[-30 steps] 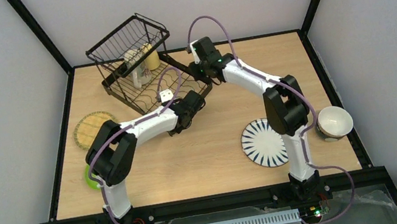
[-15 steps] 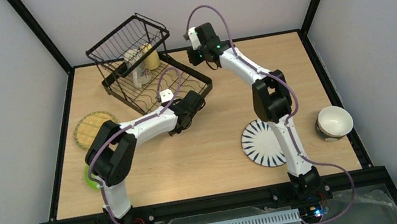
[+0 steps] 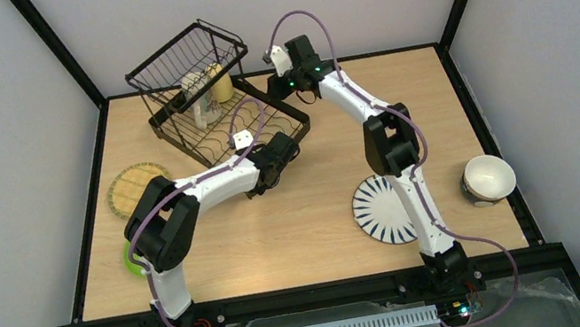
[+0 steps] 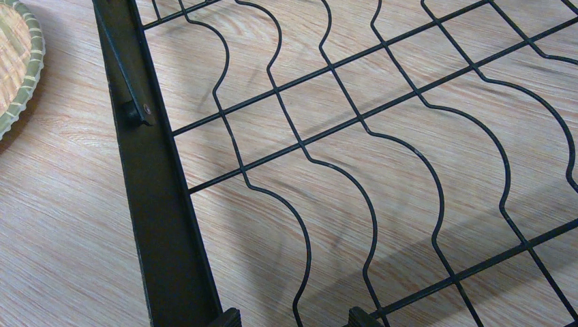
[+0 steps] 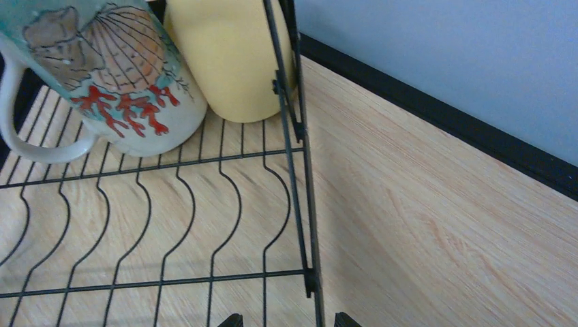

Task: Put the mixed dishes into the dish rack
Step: Move the dish rack to the center of the board.

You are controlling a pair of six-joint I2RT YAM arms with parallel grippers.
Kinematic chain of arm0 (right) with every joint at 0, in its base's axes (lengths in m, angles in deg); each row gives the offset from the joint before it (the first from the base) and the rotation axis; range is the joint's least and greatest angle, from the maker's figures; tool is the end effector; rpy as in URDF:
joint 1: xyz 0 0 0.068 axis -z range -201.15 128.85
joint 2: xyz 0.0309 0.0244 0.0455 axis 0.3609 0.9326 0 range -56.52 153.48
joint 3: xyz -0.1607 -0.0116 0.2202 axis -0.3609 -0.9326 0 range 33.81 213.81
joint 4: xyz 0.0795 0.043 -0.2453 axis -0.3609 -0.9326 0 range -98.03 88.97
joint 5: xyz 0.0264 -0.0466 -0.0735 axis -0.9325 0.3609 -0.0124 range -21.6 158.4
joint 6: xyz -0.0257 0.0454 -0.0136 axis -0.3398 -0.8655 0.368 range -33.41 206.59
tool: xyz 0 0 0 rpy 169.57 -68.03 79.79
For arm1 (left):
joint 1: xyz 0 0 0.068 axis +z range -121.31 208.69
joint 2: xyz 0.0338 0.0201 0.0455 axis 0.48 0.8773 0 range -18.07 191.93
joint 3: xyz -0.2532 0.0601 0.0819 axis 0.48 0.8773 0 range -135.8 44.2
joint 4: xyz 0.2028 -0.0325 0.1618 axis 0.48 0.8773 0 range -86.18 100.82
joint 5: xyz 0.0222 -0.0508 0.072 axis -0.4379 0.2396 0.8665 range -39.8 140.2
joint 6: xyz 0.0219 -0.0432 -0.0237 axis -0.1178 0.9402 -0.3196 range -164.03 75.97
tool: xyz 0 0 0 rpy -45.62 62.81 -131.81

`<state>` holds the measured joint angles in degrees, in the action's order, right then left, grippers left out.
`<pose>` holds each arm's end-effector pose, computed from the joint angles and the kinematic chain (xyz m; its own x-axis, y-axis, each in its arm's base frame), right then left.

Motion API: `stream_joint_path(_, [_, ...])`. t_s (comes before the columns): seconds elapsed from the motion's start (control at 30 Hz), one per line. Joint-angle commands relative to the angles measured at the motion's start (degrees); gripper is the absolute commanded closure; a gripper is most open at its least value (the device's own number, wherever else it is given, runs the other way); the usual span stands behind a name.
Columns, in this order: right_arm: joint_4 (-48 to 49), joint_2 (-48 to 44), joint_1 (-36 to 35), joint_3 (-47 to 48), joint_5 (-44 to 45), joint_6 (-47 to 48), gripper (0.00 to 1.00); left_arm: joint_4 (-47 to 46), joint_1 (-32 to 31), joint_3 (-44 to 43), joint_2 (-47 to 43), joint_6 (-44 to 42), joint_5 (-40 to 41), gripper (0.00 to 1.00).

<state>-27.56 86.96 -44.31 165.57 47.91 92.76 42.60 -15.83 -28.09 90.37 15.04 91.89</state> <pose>0.5179 0.2349 0.2133 -0.4991 -0.3230 -0.8041 -0.6788 0.7226 0.1310 0.2754 -0.2376 0.1708 -0.6972 -0.2128 -0.6846 -0.3850 0.9167 0.1072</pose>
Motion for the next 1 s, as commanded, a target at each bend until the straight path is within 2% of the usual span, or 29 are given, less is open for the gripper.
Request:
stream_joint_path(0.0, [-0.40,2.22,-0.40,2.71,-2.39,1.15,0.25,9.63,-5.76,4.28,3.40,-0.18,-20.53,0.09])
stream_joint_path(0.47, [-0.20,8.57,-0.40,6.67,-3.34,1.00,0.26,10.30,-5.60,6.50,0.45,-0.39,-20.20,0.08])
stream_joint_path(0.6, [-0.28,9.99,-0.42,7.26,-3.74,0.89,0.30,10.52,-5.33,6.64,-0.52,-0.29,-20.23,0.08])
stream_joint_path(0.67, [-0.12,10.39,-0.40,7.45,-3.85,0.81,0.39,10.60,-5.24,6.79,-0.88,-0.20,-20.32,0.08])
stream_joint_path(0.7, [-0.03,10.56,-0.40,7.50,-3.85,0.73,0.47,10.56,-5.21,6.88,-0.99,-0.14,-20.38,0.08])
stream_joint_path(0.77, [0.19,10.85,-0.40,7.69,-3.65,0.48,0.71,10.49,-5.15,7.13,-1.08,0.03,-20.51,0.08])
stream_joint_path(0.87, [0.29,11.19,-0.40,8.06,-3.08,0.42,0.97,10.20,-5.15,7.81,-1.18,0.43,-20.70,0.08])
stream_joint_path(0.97, [0.29,11.17,-0.40,7.99,-2.65,0.34,1.00,9.99,-5.06,8.40,-1.22,0.76,-20.86,0.07])
